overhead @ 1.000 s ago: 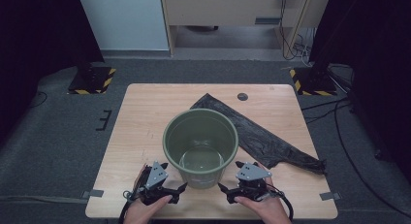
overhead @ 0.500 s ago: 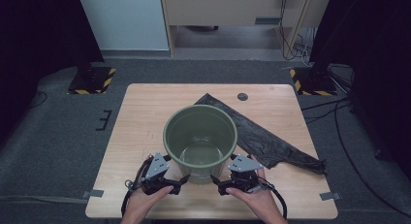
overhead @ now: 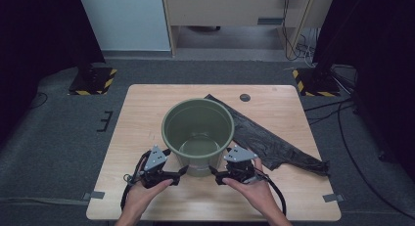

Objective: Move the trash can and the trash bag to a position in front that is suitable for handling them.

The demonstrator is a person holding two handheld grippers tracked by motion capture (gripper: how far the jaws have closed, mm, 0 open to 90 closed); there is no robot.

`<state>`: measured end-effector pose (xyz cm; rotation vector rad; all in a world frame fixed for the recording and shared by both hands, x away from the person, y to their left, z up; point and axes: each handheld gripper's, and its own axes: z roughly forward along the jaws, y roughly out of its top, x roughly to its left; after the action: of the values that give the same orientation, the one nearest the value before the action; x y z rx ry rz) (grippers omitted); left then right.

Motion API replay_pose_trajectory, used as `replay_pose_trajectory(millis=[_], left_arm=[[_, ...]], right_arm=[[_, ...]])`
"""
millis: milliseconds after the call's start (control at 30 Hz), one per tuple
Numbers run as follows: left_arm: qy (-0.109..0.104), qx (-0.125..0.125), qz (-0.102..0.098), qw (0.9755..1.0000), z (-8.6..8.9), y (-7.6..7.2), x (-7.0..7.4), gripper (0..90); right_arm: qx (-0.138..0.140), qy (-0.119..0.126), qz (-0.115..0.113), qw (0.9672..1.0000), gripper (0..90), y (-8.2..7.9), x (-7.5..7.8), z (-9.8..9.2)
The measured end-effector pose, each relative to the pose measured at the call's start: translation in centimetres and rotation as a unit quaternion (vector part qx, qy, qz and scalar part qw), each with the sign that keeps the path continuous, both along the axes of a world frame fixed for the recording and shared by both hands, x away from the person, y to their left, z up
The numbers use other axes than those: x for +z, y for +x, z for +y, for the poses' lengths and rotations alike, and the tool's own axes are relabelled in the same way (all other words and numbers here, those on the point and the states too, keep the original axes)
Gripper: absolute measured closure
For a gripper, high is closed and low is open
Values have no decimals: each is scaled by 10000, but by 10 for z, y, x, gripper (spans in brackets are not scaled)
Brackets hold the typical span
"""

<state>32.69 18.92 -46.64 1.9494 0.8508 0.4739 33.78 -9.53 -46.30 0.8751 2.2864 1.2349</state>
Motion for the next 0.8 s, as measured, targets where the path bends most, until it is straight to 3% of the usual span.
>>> replay_pose_trajectory(millis=[233, 400, 700, 800], left_arm=[[-89, 46, 35, 9999, 0, 13, 0, 192], [-86, 49, 58, 9999, -2, 20, 0, 213], [-183, 87, 90, 9998, -6, 33, -2, 230], [-211, 86, 122, 9997, -9, 39, -5, 230]], right_arm=[[-53, 83, 84, 9999, 229, 11, 1, -4], [-60, -9, 114, 9999, 231, 18, 4, -4], [-116, 65, 135, 9998, 265, 29, 5, -8], [-106, 16, 176, 9998, 296, 30, 4, -16]])
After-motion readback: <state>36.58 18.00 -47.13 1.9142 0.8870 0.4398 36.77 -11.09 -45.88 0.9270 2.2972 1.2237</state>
